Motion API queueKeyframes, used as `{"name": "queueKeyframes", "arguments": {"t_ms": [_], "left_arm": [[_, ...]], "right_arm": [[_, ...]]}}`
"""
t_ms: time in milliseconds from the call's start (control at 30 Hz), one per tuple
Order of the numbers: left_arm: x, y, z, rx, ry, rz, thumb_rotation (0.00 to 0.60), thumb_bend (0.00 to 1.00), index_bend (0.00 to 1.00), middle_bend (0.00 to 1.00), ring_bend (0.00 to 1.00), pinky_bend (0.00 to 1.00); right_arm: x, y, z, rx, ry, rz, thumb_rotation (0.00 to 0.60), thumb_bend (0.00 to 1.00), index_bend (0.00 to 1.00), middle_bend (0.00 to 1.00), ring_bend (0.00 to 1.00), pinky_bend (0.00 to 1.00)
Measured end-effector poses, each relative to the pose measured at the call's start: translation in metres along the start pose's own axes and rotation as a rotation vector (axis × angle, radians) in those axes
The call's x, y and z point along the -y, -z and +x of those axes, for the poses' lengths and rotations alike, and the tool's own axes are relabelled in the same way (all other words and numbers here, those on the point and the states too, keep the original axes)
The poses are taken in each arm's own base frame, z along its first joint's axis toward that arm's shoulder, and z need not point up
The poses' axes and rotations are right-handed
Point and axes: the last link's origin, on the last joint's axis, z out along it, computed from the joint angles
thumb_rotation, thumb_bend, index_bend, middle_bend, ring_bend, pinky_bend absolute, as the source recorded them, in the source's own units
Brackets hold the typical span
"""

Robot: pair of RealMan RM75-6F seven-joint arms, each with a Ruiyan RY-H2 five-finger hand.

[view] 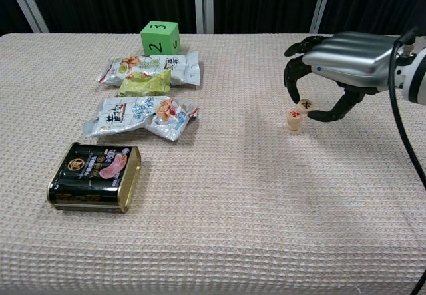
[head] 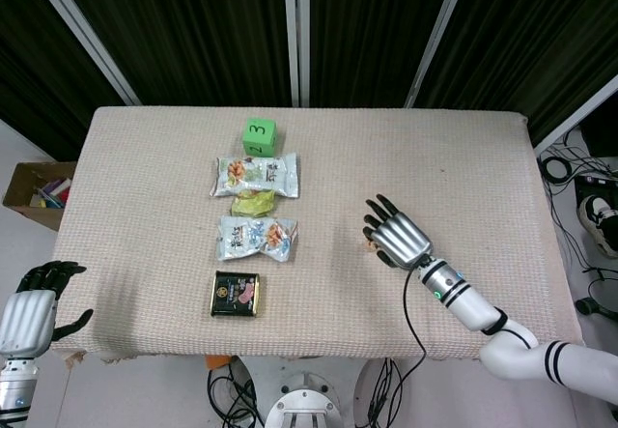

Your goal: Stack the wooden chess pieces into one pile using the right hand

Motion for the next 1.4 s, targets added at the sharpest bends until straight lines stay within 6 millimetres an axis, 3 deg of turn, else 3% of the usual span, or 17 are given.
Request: {"name": "queueKeyframes", "arguments": {"t_ms": [133, 1400], "left_arm": [[0.001, 0.0, 0.0, 0.0, 0.0, 0.002, 0.6, 0.17, 0.27, 0.22, 0.15, 0.19], [0.003, 0.0, -0.002, 0.009, 0.004, 0.005, 0.6, 0.17, 0.27, 0.22, 0.15, 0.19]], "right_arm": [[0.003, -0.012, -0.003, 0.008, -0.001, 0.003, 0.6, 0.32, 0.53, 0.25, 0.0, 0.04], [0.001, -0.014, -0.008, 0.03, 0.01, -0.013, 0.6, 0.29, 0.42, 0.24, 0.0, 0.02]]}}
